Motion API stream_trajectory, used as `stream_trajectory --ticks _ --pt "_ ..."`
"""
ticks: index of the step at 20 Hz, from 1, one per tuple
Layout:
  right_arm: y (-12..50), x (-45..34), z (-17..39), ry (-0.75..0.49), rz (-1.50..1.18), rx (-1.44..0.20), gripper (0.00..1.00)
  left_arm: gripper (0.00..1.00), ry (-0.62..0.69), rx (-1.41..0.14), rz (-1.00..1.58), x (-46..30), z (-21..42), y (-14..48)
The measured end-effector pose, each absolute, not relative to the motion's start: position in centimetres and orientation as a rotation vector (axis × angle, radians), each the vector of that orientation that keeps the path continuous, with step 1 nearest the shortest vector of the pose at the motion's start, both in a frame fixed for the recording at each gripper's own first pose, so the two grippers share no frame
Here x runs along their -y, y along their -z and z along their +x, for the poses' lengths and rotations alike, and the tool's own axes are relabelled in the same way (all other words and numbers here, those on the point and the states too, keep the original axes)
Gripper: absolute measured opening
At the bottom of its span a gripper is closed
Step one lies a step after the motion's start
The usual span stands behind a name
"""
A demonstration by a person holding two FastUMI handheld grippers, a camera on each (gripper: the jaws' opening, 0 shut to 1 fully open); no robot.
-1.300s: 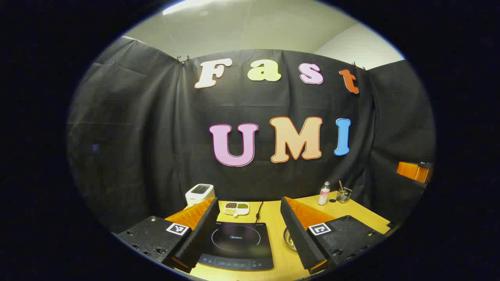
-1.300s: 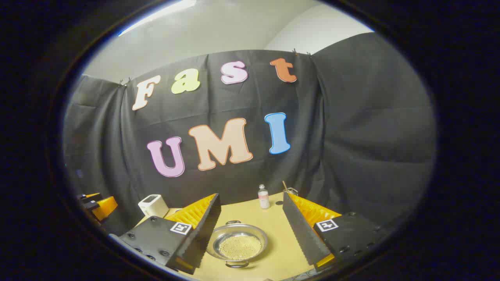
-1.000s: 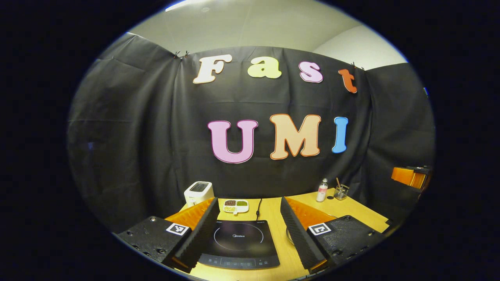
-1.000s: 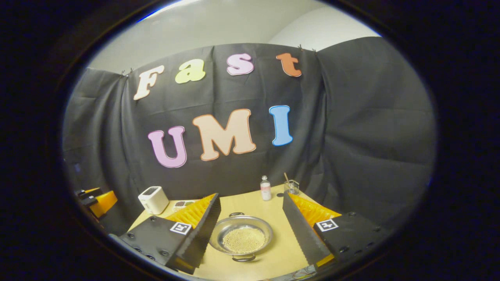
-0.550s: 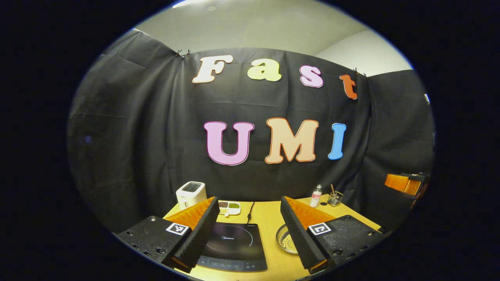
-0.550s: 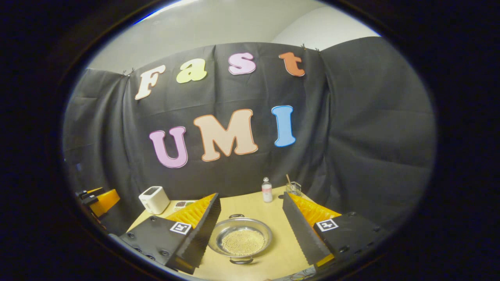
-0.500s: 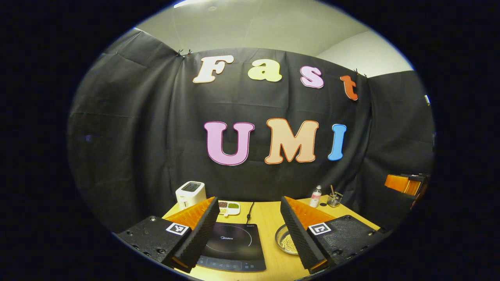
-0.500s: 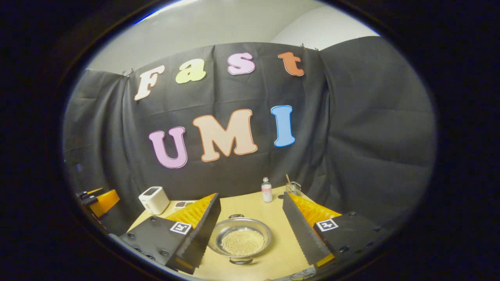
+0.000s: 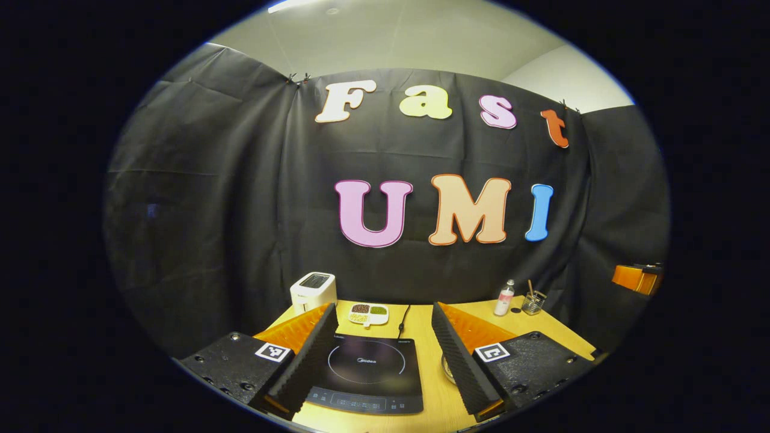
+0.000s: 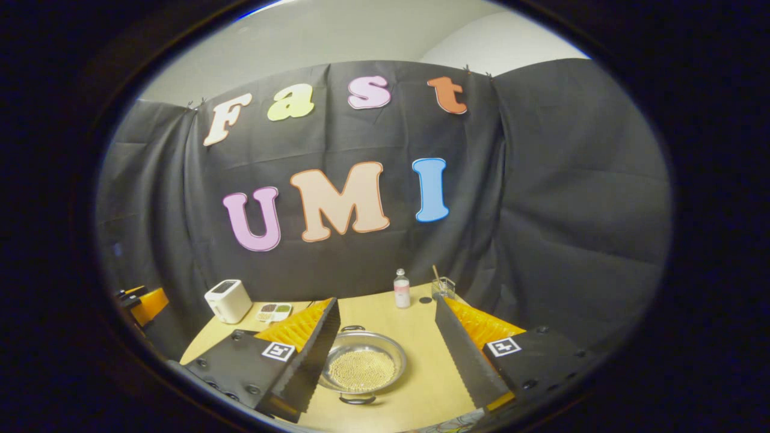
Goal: First push the handle of the pot to place it horizontally, then grasp the pot with both hands and set it on the induction cooktop.
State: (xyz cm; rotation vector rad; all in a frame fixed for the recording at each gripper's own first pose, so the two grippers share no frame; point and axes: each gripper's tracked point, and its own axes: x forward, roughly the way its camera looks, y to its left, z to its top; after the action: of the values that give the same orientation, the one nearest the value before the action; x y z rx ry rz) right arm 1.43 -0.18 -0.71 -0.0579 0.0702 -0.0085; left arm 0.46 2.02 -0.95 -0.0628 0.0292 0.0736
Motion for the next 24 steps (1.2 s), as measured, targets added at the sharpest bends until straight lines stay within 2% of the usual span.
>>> stream_trajectory --ticks 3,4,6,8,10,11,18,21,22,23,24 --pt "1.0 -0.7 1.1 0.007 -0.052 -0.078 0.92 0.92 -0.079 -0.04 -0.057 -2.9 0.3 1.4" --pt "1.2 -1.0 1.0 0.008 -0.051 -0.078 0.92 0.95 -0.078 -0.043 -0.051 -3.3 0.3 1.6" --pt "1.2 -1.7 0.9 0.015 -0.045 -0.074 0.72 0.95 -0.081 -0.044 -0.037 -4.1 0.2 1.8" --pt "1.2 -2.7 0.3 0.013 -0.027 -0.067 0.65 0.92 -0.083 -0.046 -0.04 -4.9 0.1 2.1" --pt "1.4 -3.7 -0.2 0.017 -0.025 -0.062 0.41 0.92 -0.078 -0.054 -0.043 -5.5 0.0 2.5" --pt "1.4 -4.0 -0.4 0.018 -0.031 -0.064 0.45 0.92 -0.072 -0.057 -0.039 -5.8 0.0 2.6" --pt "3.9 -6.9 -0.8 0.046 -0.084 -0.089 0.45 0.93 -0.008 -0.052 0.028 -6.9 -0.3 3.1" --pt "4.8 -8.0 -2.2 0.05 -0.039 -0.12 0.06 0.92 0.016 -0.056 0.028 -6.8 -0.3 3.4" --pt "5.5 -7.9 -2.4 0.053 -0.039 -0.13 0.13 0.92 0.022 -0.062 0.024 -6.9 -0.3 3.7" --pt "6.0 -7.9 -2.5 0.053 -0.042 -0.142 0.05 0.96 0.028 -0.068 0.019 -6.9 -0.3 4.0" --pt "6.6 -7.9 -2.5 0.052 -0.044 -0.154 0.13 0.95 0.031 -0.074 0.016 -6.9 -0.4 4.2"
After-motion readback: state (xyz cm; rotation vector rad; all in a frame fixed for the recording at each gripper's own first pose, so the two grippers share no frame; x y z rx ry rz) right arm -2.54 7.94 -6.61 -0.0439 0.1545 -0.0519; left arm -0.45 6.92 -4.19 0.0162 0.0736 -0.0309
